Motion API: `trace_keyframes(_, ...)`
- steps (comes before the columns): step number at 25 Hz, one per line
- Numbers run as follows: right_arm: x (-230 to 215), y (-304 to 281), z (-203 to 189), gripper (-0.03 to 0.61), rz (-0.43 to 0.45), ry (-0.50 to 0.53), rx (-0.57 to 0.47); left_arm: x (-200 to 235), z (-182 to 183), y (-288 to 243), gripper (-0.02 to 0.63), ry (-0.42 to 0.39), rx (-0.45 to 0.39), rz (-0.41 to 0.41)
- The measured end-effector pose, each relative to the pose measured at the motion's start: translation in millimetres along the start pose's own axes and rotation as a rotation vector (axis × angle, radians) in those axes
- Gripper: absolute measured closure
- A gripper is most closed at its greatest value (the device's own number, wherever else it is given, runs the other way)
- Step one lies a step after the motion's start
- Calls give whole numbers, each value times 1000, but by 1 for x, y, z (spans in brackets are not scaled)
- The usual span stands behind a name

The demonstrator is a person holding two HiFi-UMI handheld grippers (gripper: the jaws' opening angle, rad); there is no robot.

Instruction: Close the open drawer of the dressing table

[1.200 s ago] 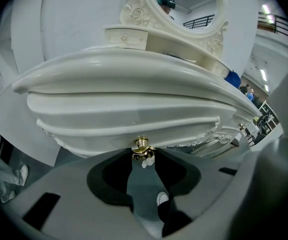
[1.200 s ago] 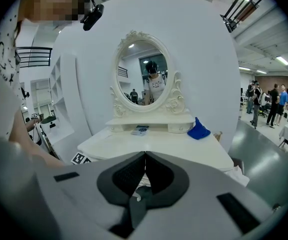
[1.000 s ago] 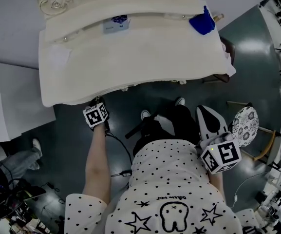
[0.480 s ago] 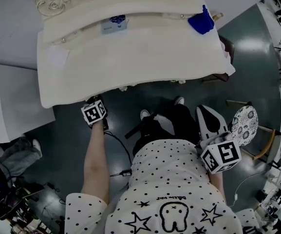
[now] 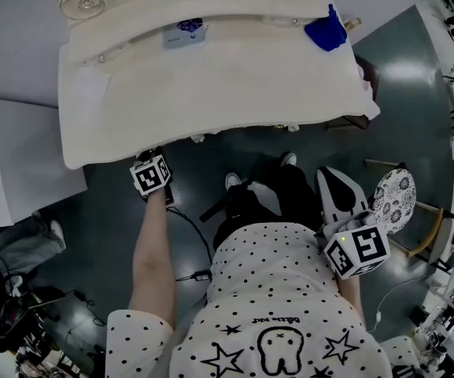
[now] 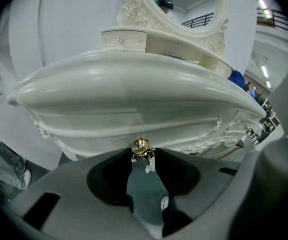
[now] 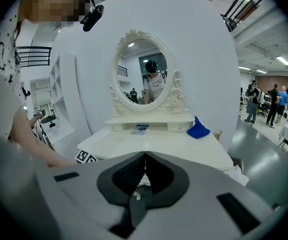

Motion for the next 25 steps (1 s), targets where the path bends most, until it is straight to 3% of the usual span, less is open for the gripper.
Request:
trace_keyframes(10, 4, 2, -4, 569, 24, -8, -13, 4, -1, 5, 449, -24, 35, -35)
trace_keyframes(17, 5, 6, -7, 569, 38, -28, -36, 10, -51, 36, 451, 6, 66, -12)
trace_keyframes(21, 7, 5, -6, 569, 66, -31, -43, 11, -71, 67, 578, -9, -3, 43)
trace_keyframes(25, 11, 2, -7, 569, 108, -32, -52, 2, -74, 99, 601, -7, -97, 29)
Point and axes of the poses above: the fingertips, and each gripper's own axes: y backward along the fingers, x to its left, z out of its top, the point moved 9 cm from there along y, backward along the fingers, and after that the axes turned 6 degrees about y, right-handed, at the moved point
